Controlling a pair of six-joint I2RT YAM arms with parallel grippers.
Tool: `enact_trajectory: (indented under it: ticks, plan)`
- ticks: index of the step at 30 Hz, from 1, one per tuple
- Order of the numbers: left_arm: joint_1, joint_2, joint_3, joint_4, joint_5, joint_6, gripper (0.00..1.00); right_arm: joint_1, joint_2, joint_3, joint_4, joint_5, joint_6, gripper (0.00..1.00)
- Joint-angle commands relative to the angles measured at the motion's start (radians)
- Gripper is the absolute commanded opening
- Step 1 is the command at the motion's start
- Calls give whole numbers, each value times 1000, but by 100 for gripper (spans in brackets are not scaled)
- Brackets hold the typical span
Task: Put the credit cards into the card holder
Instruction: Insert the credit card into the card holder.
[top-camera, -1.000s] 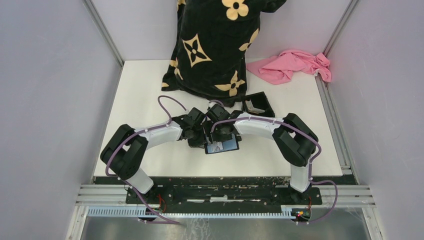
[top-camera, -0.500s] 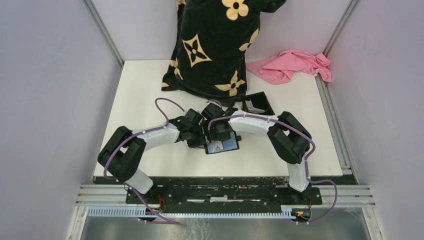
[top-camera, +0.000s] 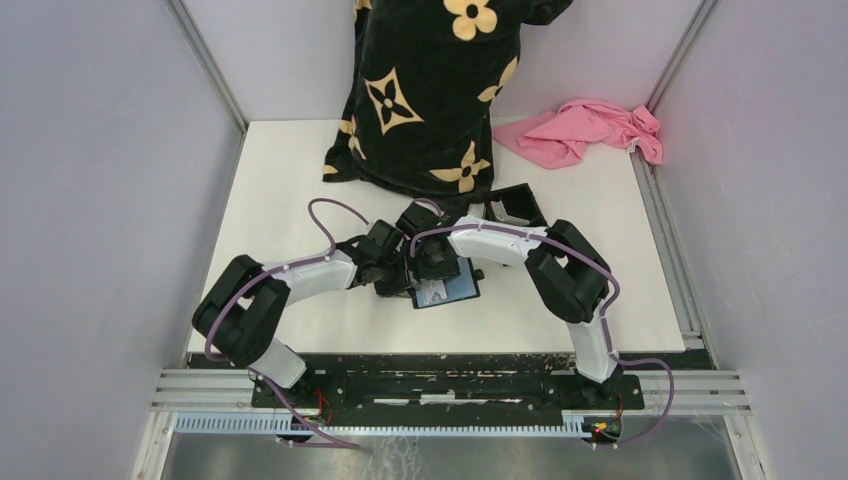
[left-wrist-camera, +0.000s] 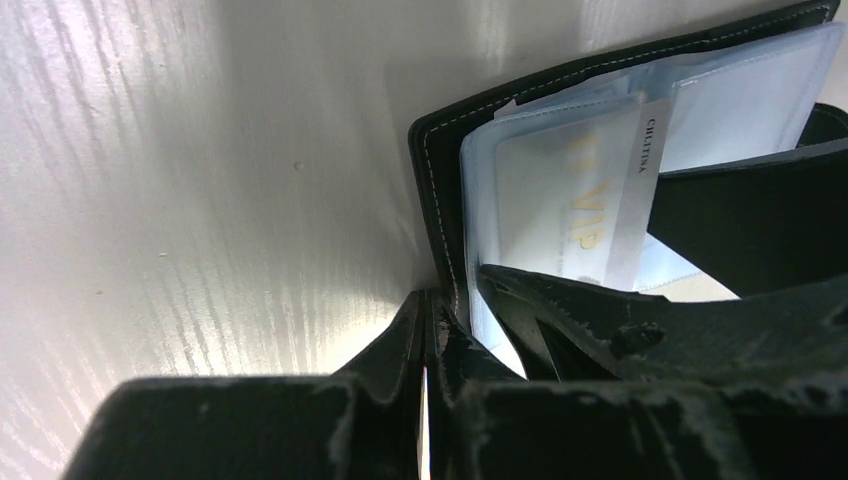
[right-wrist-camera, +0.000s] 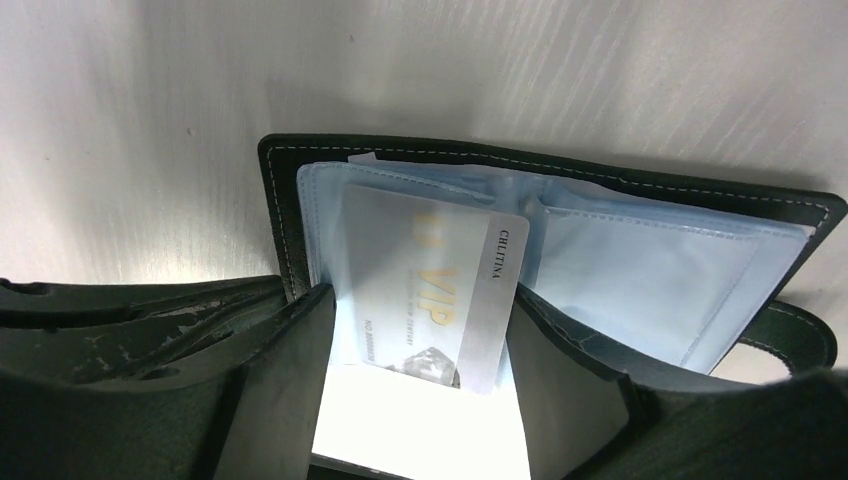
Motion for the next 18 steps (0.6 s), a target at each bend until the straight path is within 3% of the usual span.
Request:
enact_trajectory:
  ticks: [1, 11, 18]
  plan:
    - [-40, 89, -46, 118, 19, 17, 3, 128, 48, -73, 26, 57, 13, 71]
    - [-31, 87, -69, 131, 29, 20, 3, 118, -126, -179, 193, 80, 19, 72]
    - [-22, 78, -74, 121, 26, 26, 3, 101, -173, -224, 257, 60, 24, 61]
